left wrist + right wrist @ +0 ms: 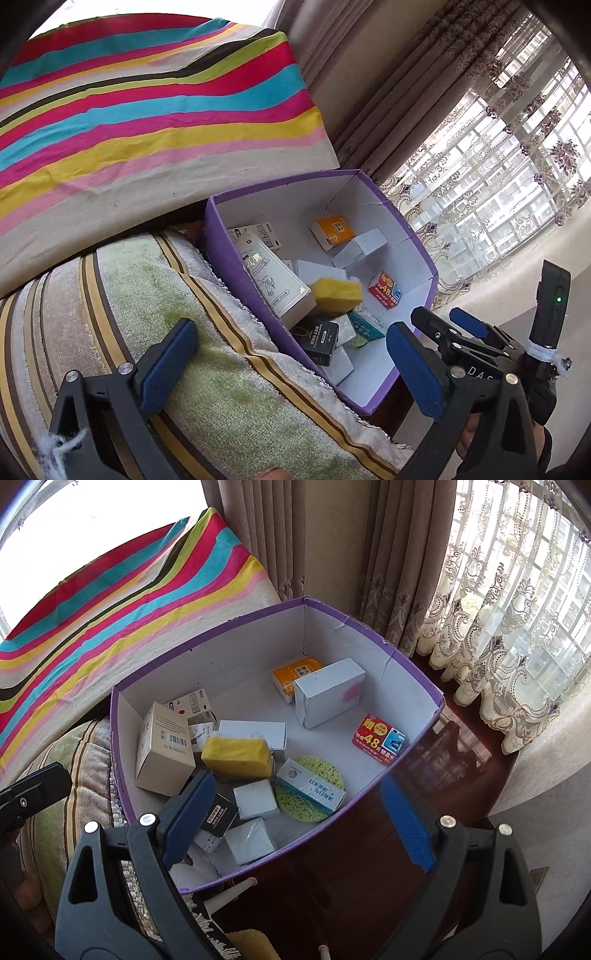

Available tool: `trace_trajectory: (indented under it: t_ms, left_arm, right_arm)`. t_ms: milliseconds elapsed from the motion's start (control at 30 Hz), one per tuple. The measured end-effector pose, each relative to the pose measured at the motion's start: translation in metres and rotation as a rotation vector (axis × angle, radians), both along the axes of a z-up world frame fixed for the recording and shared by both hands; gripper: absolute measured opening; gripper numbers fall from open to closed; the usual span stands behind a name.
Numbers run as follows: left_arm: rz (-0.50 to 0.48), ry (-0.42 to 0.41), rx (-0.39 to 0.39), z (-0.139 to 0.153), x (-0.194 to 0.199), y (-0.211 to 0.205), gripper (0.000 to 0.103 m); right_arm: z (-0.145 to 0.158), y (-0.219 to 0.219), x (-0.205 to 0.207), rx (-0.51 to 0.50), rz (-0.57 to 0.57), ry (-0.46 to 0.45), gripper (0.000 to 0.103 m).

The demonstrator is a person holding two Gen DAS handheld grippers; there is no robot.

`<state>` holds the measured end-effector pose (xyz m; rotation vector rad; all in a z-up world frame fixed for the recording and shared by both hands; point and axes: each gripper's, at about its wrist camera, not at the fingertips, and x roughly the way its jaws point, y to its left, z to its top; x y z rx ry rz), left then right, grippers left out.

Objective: Organize objects
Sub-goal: 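Withdraw both empty tools from the purple box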

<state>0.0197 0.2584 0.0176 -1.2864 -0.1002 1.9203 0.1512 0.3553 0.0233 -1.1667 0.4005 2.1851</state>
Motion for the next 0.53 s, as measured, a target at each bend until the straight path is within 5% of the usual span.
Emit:
trace_trajectory:
  t_ms: [533]
  left_arm:
    - [-0.017,0.003,-0.016,-0.0021,-0.0002,0.0067,0.103]
  right_arm:
    - [-0.0024,-0.0013,-0.0004,-0.008,0.006,-0.005,0.093]
